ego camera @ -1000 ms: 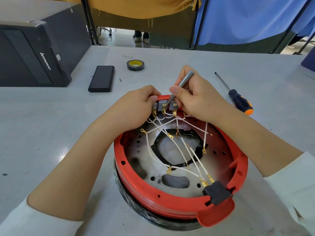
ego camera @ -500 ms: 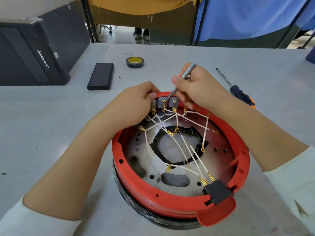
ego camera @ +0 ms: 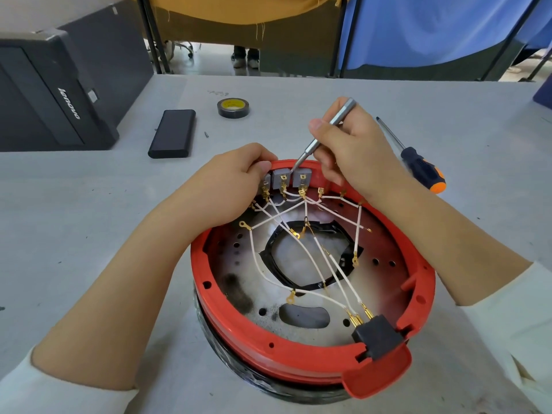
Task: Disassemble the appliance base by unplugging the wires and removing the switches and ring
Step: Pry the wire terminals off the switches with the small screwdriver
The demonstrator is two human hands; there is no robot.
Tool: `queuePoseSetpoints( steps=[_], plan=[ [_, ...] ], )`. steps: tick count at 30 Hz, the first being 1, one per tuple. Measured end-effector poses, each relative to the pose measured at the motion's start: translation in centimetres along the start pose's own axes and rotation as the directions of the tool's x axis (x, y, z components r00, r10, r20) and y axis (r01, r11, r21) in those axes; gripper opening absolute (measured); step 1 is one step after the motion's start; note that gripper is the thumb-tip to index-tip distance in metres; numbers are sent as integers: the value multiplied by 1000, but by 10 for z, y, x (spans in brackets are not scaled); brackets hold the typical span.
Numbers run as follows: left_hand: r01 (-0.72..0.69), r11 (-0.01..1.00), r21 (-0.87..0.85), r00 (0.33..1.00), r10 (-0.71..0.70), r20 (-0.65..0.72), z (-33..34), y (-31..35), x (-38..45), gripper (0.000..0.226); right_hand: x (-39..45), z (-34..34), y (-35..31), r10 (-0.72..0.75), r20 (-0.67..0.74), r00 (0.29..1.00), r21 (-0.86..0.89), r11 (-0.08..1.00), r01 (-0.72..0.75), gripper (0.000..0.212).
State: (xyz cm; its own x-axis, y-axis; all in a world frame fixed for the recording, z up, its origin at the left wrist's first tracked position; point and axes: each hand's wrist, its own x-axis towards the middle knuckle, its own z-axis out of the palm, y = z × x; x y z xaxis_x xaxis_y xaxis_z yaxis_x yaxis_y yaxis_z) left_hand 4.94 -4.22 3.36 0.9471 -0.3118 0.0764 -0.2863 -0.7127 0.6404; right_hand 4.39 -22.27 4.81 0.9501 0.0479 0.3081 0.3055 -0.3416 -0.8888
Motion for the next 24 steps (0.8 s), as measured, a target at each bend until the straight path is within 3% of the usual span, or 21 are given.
queuePoseSetpoints(
  steps=[2, 5, 12, 19, 24],
  plan=[
    [-7, 1000, 2, 1000, 7, 1, 0, 0, 0, 21, -6, 1, -2, -156, -34, 987, -39, 987, 155, 24],
    [-23, 1000, 2, 1000, 23, -3, 0, 0, 0, 19, -14, 6, -6, -358, 56, 932, -182, 914, 362, 19],
    [-29, 999, 41, 999, 30, -28, 0, 3, -2, 30, -12, 12, -8, -342, 292, 893, -613, 650, 449, 17],
    [-54, 998, 43, 998, 54, -18, -2, 4, -3, 31, -15, 18, -12, -340, 372, 864, -735, 460, 498, 23],
    [-45, 999, 23, 999, 45, -16, -2, 4, -2, 31, -15, 21, -14, -327, 330, 885, -771, 447, 453, 33]
  ],
)
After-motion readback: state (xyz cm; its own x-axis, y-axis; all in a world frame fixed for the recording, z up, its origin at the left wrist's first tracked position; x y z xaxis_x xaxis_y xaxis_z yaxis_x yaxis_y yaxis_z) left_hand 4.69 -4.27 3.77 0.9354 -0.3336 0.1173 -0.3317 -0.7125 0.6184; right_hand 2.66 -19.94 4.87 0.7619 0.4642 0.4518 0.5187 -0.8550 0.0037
